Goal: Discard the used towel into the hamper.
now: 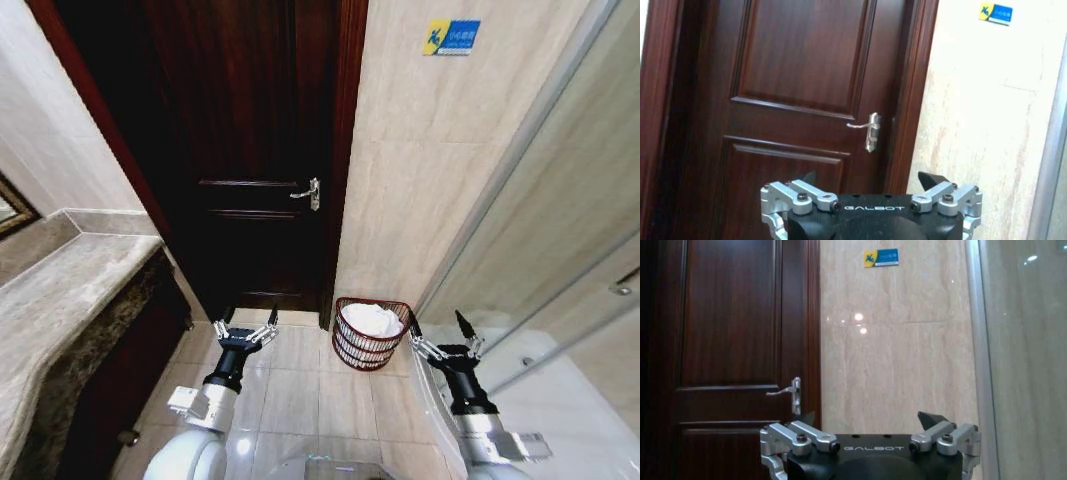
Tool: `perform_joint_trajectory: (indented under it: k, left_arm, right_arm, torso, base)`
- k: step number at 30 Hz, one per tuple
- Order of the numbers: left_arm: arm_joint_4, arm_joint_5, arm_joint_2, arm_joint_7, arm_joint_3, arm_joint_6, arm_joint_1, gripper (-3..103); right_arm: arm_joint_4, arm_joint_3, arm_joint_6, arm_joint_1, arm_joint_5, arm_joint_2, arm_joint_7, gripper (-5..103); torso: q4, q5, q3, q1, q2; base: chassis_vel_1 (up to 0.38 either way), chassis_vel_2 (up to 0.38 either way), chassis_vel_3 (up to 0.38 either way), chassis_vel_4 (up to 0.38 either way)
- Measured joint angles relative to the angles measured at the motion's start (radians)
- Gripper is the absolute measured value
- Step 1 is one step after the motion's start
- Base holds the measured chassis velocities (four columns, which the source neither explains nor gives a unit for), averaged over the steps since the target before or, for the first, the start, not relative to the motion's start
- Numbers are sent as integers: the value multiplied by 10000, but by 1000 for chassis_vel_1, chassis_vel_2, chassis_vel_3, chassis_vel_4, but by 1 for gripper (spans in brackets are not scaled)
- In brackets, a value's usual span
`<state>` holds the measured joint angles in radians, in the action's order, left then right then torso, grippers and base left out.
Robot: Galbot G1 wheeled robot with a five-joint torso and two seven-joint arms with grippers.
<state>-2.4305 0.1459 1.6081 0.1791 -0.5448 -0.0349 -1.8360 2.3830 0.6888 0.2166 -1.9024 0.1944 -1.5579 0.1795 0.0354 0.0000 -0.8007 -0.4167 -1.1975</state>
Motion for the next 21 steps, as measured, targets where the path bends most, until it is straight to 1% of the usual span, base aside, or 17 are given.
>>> perform_joint_trajectory:
  k: [21]
  left_arm:
    - [0, 0, 0, 0, 0, 0, 0, 100]
  right_arm:
    - [0, 0, 0, 0, 0, 0, 0, 100]
  torso:
    - [-1, 0, 0, -1, 0]
  base:
    - [112, -109, -103, 105]
